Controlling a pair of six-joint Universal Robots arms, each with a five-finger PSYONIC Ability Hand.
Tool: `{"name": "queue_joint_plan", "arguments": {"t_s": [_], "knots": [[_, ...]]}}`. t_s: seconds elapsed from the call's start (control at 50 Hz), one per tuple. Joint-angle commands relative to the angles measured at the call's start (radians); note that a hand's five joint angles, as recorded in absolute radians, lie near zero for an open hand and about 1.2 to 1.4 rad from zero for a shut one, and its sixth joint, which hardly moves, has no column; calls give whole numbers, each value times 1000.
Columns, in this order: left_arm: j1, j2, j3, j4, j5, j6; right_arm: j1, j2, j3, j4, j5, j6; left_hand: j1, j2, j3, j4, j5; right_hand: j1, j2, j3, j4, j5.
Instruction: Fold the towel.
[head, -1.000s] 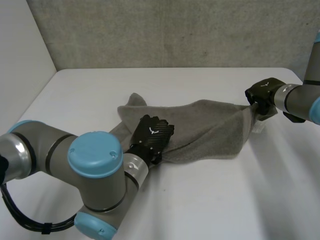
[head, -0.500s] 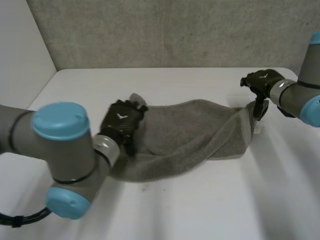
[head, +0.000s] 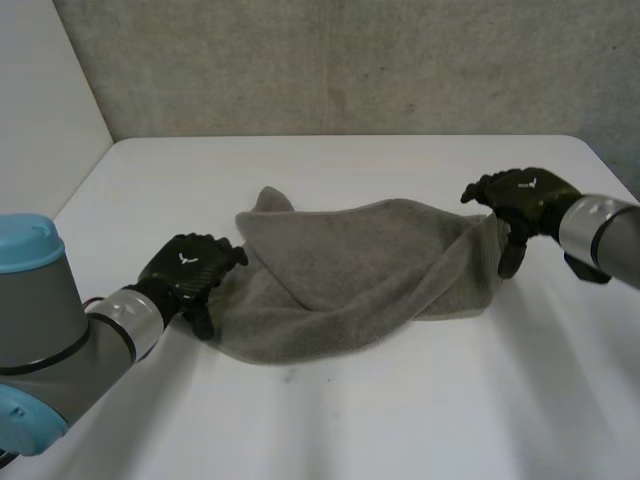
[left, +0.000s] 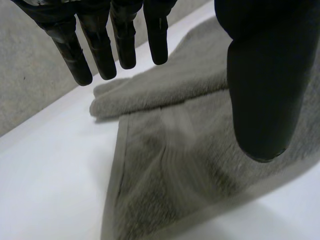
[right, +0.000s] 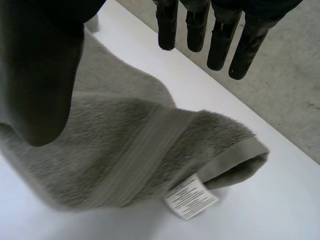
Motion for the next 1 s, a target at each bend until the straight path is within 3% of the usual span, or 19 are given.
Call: {"name": "queue_joint_plan", "arguments": {"t_s": [0.02, 0.12, 0.36, 0.5, 0.72, 0.8, 0.82, 0.84, 0.86, 0.88, 1.0], "knots": [[68, -68, 11, 5, 7, 100, 3, -104, 249, -137, -14, -8, 96, 95, 95, 96, 94, -55, -78, -65, -83, -60], [83, -129, 27, 9, 51, 131, 3, -149, 385, -209, -18, -38, 231, 230, 230, 231, 229, -55, -78, -65, -83, -60], [82, -177, 51, 14, 84, 131, -4, -160, 482, -283, -14, -52, 366, 365, 365, 366, 364, -55, -78, -65, -83, -60], [78, -200, 78, 18, 82, 131, -23, -158, 502, -301, -14, -51, 747, 746, 746, 747, 745, -55, -78, -65, -83, -60], [75, -232, 84, 20, 84, 134, -46, -160, 508, -309, -18, -51, 1041, 1040, 1040, 1041, 1039, -55, -78, -65, -83, -60], [75, -234, 86, 31, 82, 134, -53, -160, 507, -309, -21, -51, 1018, 1017, 1017, 1018, 1016, -55, -78, -65, -83, -60], [75, -235, 86, 37, 80, 135, -57, -160, 505, -309, -22, -51, 873, 872, 872, 873, 871, -55, -78, -65, -83, -60], [75, -234, 86, 40, 79, 135, -61, -160, 505, -309, -22, -51, 586, 586, 586, 587, 584, -55, -78, -65, -83, -60], [75, -234, 86, 40, 79, 135, -61, -160, 505, -309, -22, -51, 583, 583, 583, 584, 581, -55, -78, -65, -83, -60], [75, -228, 86, 41, 77, 134, -63, -160, 507, -309, -22, -51, 424, 423, 423, 424, 422, -55, -78, -65, -83, -60], [75, -198, 84, 41, 73, 134, -67, -160, 508, -309, -21, -51, 296, 295, 295, 296, 294, -55, -78, -65, -83, -60]]}}
